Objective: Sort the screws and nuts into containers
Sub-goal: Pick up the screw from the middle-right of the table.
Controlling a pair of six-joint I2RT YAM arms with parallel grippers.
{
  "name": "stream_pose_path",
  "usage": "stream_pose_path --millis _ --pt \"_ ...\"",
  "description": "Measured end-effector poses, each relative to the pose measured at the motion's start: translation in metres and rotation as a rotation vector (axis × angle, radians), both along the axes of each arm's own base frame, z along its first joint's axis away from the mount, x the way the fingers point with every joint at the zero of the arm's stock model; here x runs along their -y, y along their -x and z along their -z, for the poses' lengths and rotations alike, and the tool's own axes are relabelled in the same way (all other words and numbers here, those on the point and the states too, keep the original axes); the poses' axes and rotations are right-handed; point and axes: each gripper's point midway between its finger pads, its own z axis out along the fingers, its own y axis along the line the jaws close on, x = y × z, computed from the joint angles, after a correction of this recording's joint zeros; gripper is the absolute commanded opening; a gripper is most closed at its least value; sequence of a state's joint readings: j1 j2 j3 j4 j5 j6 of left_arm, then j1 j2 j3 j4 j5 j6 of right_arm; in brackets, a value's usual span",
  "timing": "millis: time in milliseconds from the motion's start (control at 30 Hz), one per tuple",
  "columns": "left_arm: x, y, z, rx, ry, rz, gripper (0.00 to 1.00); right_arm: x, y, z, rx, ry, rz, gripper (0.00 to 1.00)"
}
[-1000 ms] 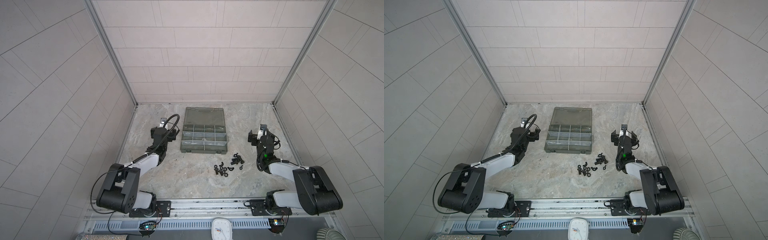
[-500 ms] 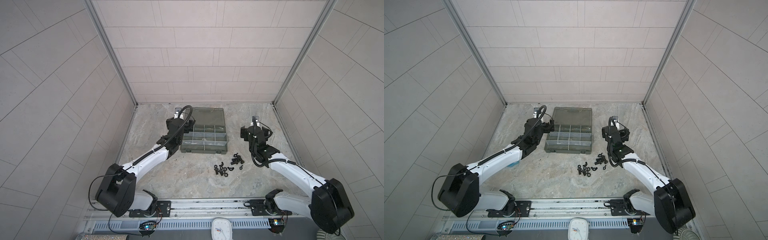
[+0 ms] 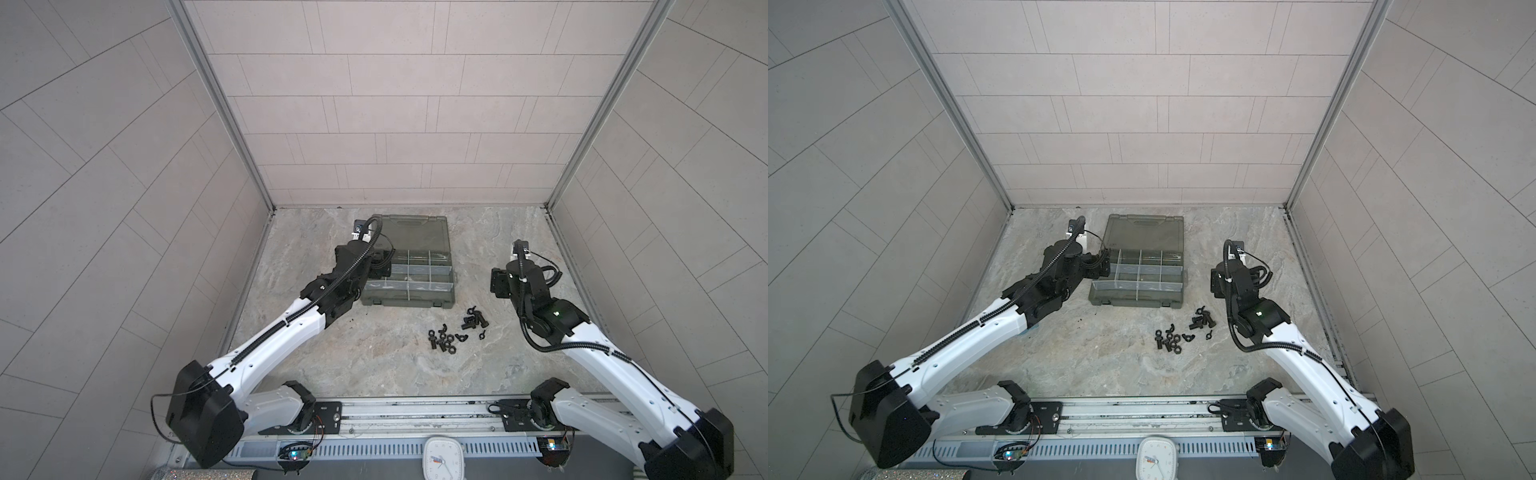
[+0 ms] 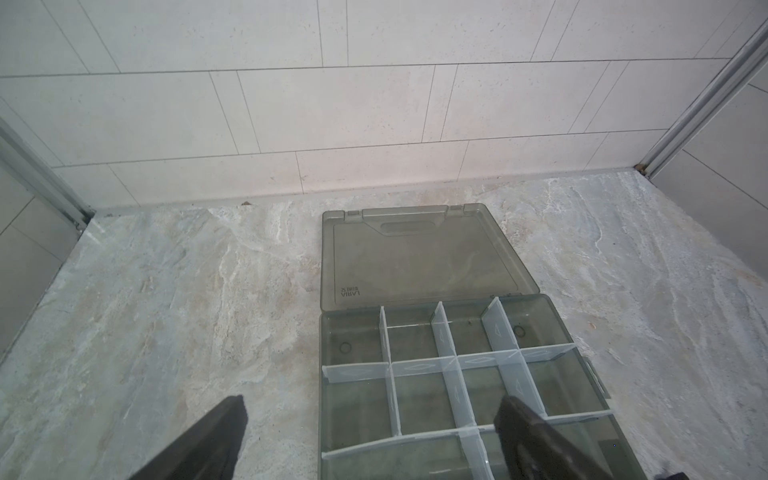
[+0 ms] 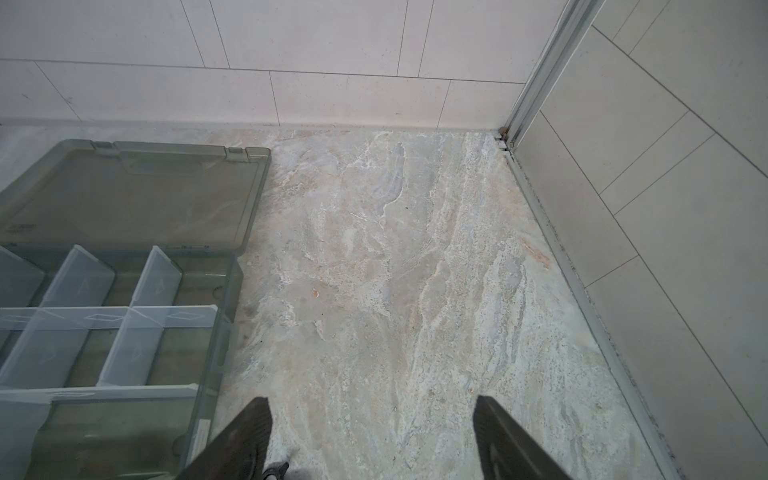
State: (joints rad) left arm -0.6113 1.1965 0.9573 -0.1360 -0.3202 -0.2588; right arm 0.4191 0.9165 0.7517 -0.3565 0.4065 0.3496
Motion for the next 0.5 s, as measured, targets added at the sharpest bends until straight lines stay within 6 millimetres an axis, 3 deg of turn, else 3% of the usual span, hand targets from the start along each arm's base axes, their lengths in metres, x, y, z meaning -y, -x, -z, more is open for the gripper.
stream_pose_path --millis 100,200,400,500 --pt "-0.005 0.007 0.001 -0.032 0.017 -0.015 1.0 0.004 0.015 -0.006 0.009 -0.037 0.003 0.75" --pt "-0.004 0.008 0.006 -0.074 0.007 -0.018 1.0 0.001 0.019 0.006 -0.042 -0.056 -0.006 0.75" --pt "0.009 -0.003 0.023 -0.156 -0.009 -0.004 1.0 -0.013 0.016 0.065 -0.299 -0.009 -0.043 0.72" --pt "0.021 -0.009 0.038 -0.212 -0.014 0.019 1.0 -0.019 0.021 0.081 -0.389 -0.006 -0.07 0.73"
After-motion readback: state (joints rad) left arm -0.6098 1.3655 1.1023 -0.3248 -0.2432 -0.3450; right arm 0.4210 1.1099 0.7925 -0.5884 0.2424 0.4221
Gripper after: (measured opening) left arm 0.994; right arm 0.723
